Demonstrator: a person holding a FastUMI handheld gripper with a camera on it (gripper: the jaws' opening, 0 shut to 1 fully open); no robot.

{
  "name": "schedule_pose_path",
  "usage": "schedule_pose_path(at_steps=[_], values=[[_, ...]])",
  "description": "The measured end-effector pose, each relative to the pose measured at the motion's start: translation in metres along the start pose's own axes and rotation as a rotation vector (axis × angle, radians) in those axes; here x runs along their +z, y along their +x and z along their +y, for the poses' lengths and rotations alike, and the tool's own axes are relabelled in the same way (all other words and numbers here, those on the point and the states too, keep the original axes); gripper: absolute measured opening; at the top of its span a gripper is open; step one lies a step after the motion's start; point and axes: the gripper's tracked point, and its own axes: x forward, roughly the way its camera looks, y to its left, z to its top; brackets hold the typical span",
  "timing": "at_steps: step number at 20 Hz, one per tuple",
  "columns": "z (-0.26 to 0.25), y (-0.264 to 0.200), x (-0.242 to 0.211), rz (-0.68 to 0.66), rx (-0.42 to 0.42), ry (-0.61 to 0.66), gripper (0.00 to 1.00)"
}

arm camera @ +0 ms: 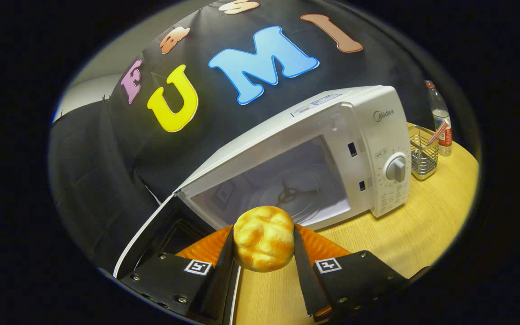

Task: Open the microwave, put the food inside, and close the microwave door.

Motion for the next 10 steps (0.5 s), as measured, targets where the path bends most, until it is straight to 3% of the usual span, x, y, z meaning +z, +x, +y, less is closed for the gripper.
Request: schedule_pose_path(at_steps=[10], values=[[-0.008,0.072,-0.006,-0.071,0.003,0.092,0.68]])
